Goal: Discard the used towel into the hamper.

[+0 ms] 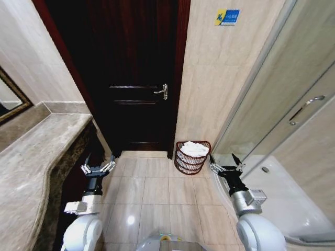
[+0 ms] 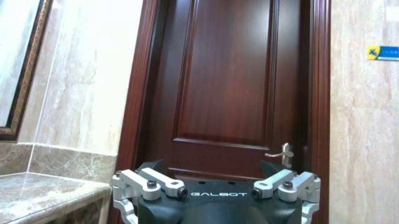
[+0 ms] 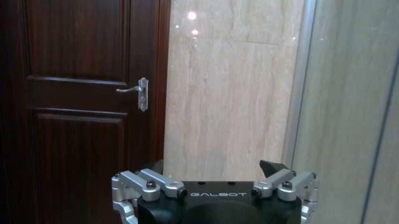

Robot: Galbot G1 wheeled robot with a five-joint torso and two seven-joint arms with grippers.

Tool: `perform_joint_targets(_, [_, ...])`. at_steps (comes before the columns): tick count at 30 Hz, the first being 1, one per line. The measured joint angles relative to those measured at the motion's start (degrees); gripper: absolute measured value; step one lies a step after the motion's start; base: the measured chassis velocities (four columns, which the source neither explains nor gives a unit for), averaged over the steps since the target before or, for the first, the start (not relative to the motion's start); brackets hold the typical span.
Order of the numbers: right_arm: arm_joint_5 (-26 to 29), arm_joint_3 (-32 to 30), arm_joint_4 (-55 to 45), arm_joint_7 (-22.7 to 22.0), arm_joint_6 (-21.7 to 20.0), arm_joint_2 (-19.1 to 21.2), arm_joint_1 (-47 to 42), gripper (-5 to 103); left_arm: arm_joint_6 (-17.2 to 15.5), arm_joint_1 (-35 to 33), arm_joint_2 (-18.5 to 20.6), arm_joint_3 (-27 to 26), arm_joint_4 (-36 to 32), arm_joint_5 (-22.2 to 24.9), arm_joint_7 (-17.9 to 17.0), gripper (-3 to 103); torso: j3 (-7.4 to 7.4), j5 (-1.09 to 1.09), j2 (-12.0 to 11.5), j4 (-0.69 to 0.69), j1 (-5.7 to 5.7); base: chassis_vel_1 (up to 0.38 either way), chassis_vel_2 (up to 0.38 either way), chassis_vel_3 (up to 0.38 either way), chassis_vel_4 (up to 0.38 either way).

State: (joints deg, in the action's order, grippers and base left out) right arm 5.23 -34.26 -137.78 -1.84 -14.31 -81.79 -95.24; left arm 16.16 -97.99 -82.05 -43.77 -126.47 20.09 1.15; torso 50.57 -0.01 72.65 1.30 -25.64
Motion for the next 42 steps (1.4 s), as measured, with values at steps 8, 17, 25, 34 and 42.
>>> perform_joint_targets(8, [-0.01, -0.03, -0.03, 0.09, 0.26, -0.03, -0.28, 100, -0.04, 0.01, -0.01, -0.04, -0.09, 0.02, 0.08, 100, 0.0, 0.01, 0.0, 0.0, 0.0, 0.104, -0.113, -0.11, 0.113])
perform_joint_targets(17, [-0.01, -0.08, 0.04, 0.12, 0.63, -0.18, -0.55, 100, -0.67, -0.02, -0.06, 0.04, -0.37, 0.76, 0.41, 100, 0.0, 0.01, 0.0, 0.0, 0.0, 0.108, -0.099, -0.103, 0.104])
perform_joint_targets(25, [-0.01, 0.01, 0.11, 0.15, 0.76, -0.17, -0.67, 100, -1.66, -0.19, -0.33, 0.05, -0.7, 0.67, 1.07, 100, 0.0, 0.01, 0.0, 0.0, 0.0, 0.114, -0.1, -0.104, 0.111])
perform_joint_targets(34, [0.56, 0.41, 0.66, -0.09, 3.11, -0.15, -0.46, 100, 0.29, 0.28, -0.39, 0.7, -0.24, -0.09, -0.58, 100, 0.0, 0.0, 0.0, -0.01, 0.01, 0.111, -0.065, -0.073, 0.107])
perform_joint_targets(42, [2.48, 0.78, -0.27, -1.83, 2.38, -1.38, 0.77, 100, -2.55, 0.01, 0.27, 1.54, -2.03, -0.71, -0.54, 100, 0.01, 0.01, 0.0, 0.0, -0.01, 0.018, -0.022, -0.023, 0.02])
